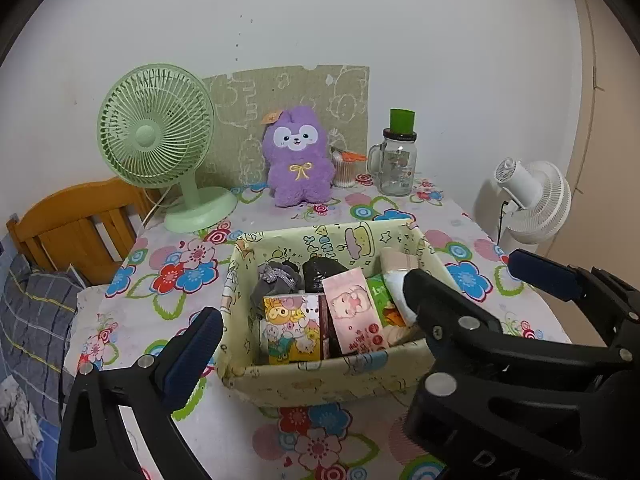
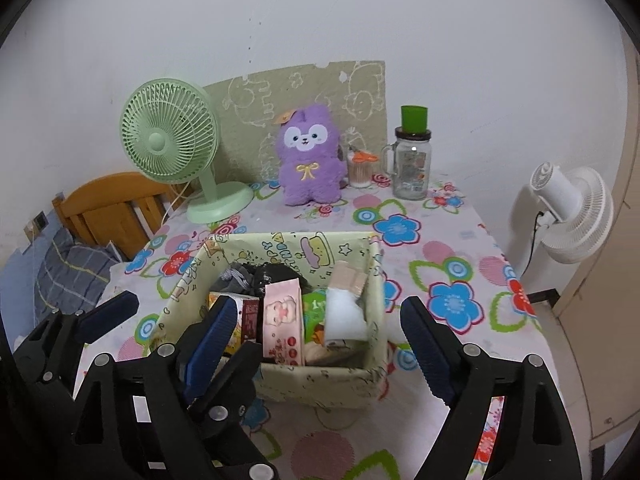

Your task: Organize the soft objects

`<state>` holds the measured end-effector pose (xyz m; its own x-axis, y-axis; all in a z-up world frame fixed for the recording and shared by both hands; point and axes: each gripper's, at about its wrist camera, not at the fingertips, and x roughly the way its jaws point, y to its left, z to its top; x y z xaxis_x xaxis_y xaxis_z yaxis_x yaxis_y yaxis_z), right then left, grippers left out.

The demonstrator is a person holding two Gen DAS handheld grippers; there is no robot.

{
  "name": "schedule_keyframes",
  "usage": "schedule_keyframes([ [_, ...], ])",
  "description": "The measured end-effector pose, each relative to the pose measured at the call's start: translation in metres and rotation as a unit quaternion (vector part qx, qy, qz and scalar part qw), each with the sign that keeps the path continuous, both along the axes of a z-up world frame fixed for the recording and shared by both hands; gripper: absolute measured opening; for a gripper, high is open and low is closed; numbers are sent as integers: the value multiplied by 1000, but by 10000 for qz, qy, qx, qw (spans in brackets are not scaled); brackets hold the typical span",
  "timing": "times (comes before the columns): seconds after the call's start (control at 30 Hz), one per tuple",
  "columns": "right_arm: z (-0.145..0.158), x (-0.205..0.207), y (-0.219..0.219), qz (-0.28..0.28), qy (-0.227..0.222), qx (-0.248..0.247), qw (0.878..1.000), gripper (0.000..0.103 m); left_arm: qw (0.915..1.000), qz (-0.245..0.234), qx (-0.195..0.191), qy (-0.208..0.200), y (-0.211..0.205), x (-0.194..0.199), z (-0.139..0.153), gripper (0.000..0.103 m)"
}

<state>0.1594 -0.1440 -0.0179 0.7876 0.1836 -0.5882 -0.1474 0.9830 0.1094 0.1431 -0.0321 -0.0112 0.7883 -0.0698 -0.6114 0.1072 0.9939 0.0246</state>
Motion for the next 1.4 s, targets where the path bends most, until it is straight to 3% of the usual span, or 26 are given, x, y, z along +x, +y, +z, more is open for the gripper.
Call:
schedule_keyframes([
  [0.47,21,-59,-13,-132,-426,-141,9989,92,9995,93,45,-312,6,-49,18,103],
  [1.0,48,-137,-36,-455,-978,-79,9941,98,9958,414,-228,-779,35,-124,44,103],
  [1.4,53,-167,-50,-638,-1149,7,9913,102,9933,361,-257,-1071,33,-158,55,103],
])
